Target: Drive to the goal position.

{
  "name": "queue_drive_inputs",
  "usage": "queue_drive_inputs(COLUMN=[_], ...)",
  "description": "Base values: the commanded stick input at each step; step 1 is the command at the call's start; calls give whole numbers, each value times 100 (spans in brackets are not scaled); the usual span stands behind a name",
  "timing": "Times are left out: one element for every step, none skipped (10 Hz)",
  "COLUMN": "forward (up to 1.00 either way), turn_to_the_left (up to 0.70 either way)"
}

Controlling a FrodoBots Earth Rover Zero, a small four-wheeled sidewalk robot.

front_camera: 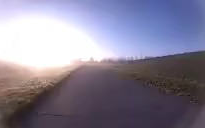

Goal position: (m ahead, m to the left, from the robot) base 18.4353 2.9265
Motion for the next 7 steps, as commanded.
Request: queue_drive_inputs(forward=[100, 100, 100, 100, 100, 100, 100], turn_to_the_left=[0, 0, 0, 0, 0, 0, 0])
